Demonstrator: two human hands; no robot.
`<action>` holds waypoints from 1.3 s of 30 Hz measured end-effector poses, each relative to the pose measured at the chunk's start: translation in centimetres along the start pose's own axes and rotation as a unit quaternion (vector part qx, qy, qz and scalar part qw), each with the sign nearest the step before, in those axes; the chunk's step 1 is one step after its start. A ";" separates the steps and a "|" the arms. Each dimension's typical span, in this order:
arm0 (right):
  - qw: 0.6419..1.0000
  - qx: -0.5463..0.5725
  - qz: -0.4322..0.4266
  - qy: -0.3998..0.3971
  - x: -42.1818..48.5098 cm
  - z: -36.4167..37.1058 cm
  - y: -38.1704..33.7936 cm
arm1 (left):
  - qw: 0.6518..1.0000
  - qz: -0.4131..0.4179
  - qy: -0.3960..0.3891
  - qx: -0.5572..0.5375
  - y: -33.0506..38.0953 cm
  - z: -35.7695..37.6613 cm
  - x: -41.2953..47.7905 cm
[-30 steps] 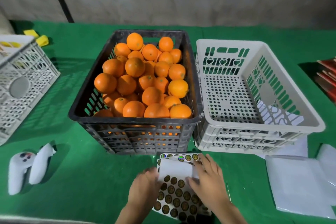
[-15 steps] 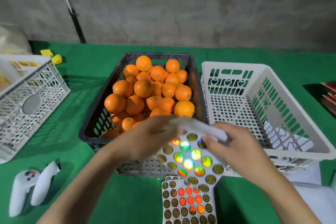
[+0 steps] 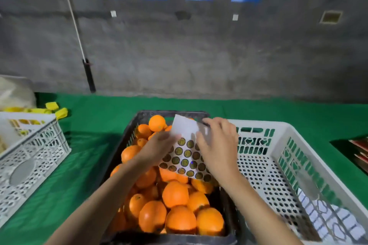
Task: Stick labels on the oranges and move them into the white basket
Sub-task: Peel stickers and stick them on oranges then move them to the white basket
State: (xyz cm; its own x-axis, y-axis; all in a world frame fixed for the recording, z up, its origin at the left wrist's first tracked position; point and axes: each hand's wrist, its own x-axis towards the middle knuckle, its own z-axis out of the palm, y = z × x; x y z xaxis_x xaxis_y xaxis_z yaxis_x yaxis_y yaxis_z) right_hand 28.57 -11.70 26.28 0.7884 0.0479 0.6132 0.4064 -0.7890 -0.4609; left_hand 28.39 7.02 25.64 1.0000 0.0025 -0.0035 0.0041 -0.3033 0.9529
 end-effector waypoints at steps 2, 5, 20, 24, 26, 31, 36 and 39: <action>0.997 0.066 0.023 -0.014 0.7 2.7 -1.3 | 0.997 -0.002 0.019 -0.076 -1.5 -0.1 0.7; 0.999 0.031 -0.024 -0.013 -1.1 5.5 -0.8 | 0.972 -0.045 0.005 -0.233 -4.6 0.4 0.6; 0.977 0.207 0.006 -0.040 -2.8 8.4 1.2 | 0.958 0.012 -0.073 -0.276 -6.9 -0.6 2.0; 0.985 0.172 0.011 -0.013 -2.9 8.0 1.1 | 0.966 0.044 -0.088 -0.238 -6.5 0.0 2.0; 0.992 0.124 -0.009 0.025 -3.1 8.0 0.9 | 0.969 0.046 -0.086 -0.225 -6.4 0.2 2.1; 0.990 0.129 -0.030 0.045 -3.2 7.9 0.7 | 0.979 0.045 -0.052 -0.191 -6.3 0.5 2.5; 0.989 0.145 -0.020 0.029 -3.1 7.4 0.7 | 0.973 0.051 -0.049 -0.218 -6.6 0.7 2.6; 0.987 0.159 -0.017 0.032 -3.0 7.2 0.5 | 0.964 0.051 -0.077 -0.248 -6.7 0.8 2.7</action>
State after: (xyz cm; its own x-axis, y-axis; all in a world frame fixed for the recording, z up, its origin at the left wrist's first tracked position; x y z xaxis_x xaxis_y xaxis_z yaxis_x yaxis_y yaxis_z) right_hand 29.72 -7.81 19.63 0.7458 0.0236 0.6658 0.5636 -0.5553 -0.6116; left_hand 31.07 8.32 19.06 0.9837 -0.1562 0.0894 -0.0572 0.1994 0.9782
